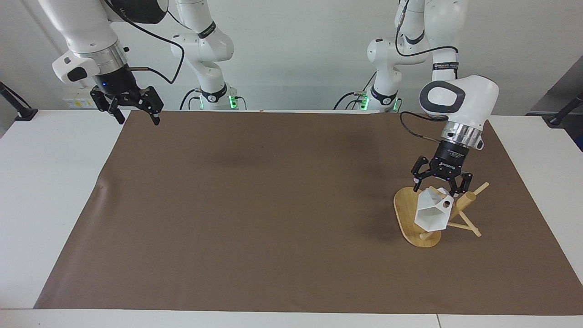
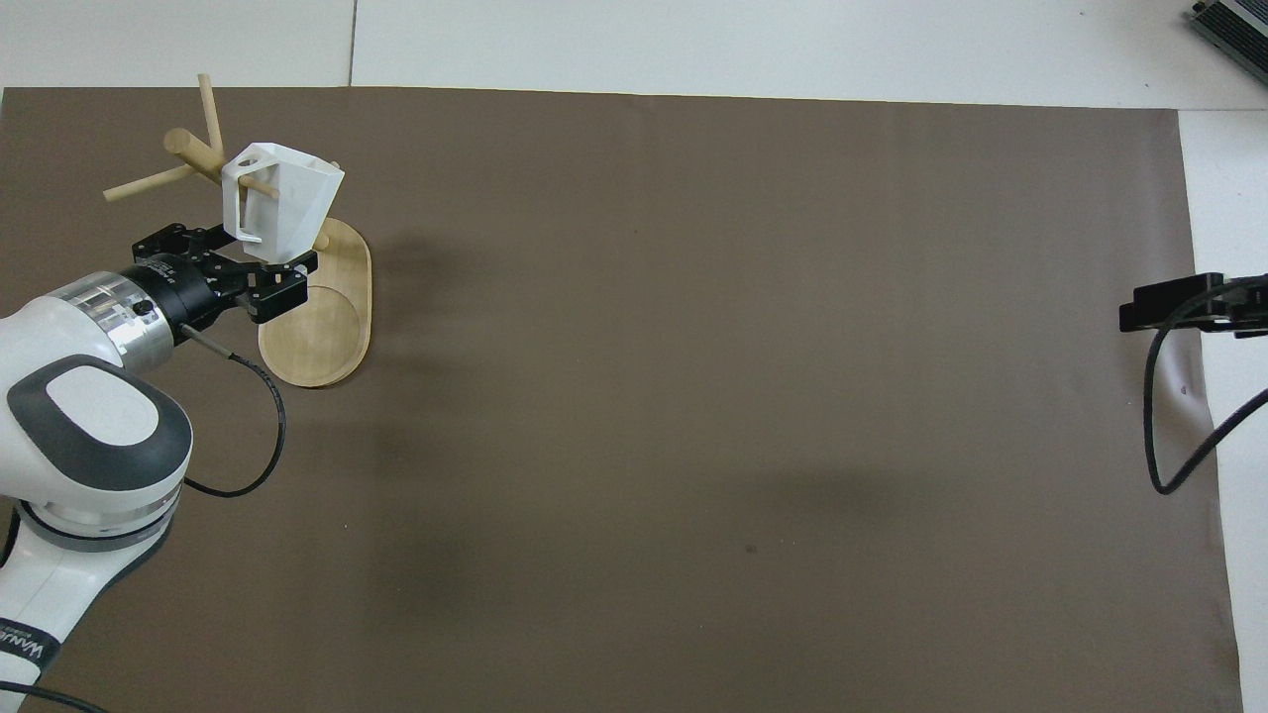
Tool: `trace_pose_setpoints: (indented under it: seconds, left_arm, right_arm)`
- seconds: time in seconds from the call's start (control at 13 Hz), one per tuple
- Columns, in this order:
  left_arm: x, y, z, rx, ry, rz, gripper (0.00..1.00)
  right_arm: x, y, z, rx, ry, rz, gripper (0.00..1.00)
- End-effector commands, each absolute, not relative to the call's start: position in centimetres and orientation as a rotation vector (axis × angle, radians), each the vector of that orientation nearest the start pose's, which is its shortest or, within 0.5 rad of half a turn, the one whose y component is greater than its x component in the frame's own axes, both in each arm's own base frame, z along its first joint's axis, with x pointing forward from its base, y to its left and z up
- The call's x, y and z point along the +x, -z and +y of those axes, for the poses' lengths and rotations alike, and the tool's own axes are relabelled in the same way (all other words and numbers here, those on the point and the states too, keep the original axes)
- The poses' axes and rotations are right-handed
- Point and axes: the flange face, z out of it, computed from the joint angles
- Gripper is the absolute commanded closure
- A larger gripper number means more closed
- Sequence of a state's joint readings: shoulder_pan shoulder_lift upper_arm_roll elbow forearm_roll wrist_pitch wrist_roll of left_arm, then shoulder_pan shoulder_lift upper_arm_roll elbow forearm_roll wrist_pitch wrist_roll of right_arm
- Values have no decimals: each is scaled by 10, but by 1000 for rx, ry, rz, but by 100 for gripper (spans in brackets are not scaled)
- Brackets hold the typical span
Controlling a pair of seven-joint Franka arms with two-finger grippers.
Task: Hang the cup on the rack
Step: 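Move the mug with the left gripper onto a peg of the wooden tree, then open the left gripper and pull it back from the hung mug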
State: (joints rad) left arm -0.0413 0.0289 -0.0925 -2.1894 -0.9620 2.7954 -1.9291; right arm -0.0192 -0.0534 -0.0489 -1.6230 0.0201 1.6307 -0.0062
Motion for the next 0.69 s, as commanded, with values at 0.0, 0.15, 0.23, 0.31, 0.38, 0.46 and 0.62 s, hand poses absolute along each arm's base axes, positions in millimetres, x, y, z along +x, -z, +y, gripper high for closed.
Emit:
trace_pose_setpoints:
  seconds: [0.0,0.15,0.23,0.31,0.38,0.46,0.62]
  left_arm:
    - [571,-442,-31,801,266,2321,0]
    - [571,-458,-40,1006,226,2319,0]
    - [568,-468,-43,1102,188,2311,0]
    - [565,-473,-45,1187,154,2309,0]
    - [559,-482,-50,1294,110,2293,0]
    - [551,-491,-57,1429,68,2256,0]
    - [541,-500,-64,1675,42,2134,0]
  right_arm:
    - [539,-634,-37,-3131,99,75,0]
    - [538,-634,-37,-3130,92,77,0]
    - [538,-634,-36,-3130,92,75,0]
    - [539,-634,-36,-3128,92,75,0]
    - [539,-634,-36,-3128,92,75,0]
    - [539,-634,-36,-3128,92,73,0]
    - [538,-635,-36,-3128,92,72,0]
